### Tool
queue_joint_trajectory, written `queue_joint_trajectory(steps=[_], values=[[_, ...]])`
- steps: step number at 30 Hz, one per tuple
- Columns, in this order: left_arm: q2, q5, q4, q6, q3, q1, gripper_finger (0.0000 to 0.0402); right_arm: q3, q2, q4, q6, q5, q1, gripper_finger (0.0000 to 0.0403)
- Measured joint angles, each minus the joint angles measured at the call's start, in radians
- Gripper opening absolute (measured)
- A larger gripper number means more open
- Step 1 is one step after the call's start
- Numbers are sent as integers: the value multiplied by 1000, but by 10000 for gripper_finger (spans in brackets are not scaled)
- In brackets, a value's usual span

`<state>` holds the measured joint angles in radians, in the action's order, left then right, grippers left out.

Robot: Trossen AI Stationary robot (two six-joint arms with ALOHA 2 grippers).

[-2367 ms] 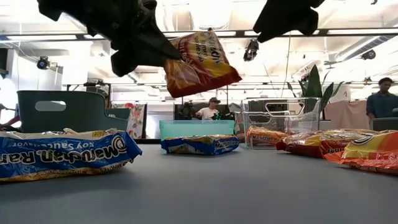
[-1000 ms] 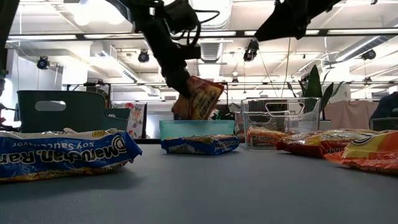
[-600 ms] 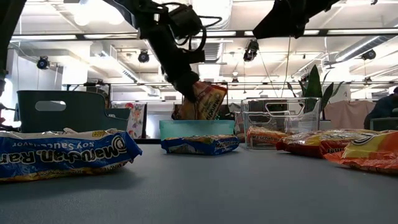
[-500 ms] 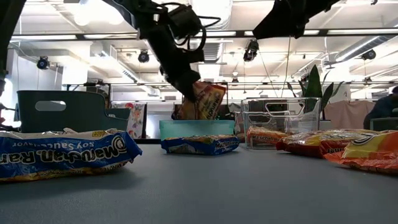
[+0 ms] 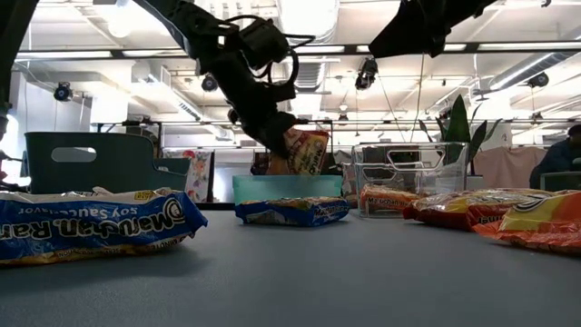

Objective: Sort Maruchan noodles
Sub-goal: Put the red noodle pack into the light blue bin

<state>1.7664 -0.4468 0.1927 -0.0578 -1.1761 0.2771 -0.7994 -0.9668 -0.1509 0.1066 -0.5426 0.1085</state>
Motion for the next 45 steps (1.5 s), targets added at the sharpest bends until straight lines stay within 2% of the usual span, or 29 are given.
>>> queue_joint_trajectory(steps=[10,21,27,30,34,36,40,45], values=[[0,19,-40,31,22,10,129,0,0,0,-2,0,0,132],[0,19,-17,40,17,13,137,0,0,0,-3,0,0,132],[-39,33,15,-50,13,14,137,0,0,-2,-3,0,0,132],[-80,174,28,-159,12,29,137,1,0,-7,-3,0,0,132],[-136,558,74,-297,11,93,137,1,0,-9,-3,0,0,132],[-146,678,86,-321,11,133,137,1,0,-9,-3,0,0,132],[-141,666,88,-241,12,192,137,1,0,-9,-3,0,0,132],[-99,663,7,-215,35,192,134,1,0,-8,-12,0,0,132]])
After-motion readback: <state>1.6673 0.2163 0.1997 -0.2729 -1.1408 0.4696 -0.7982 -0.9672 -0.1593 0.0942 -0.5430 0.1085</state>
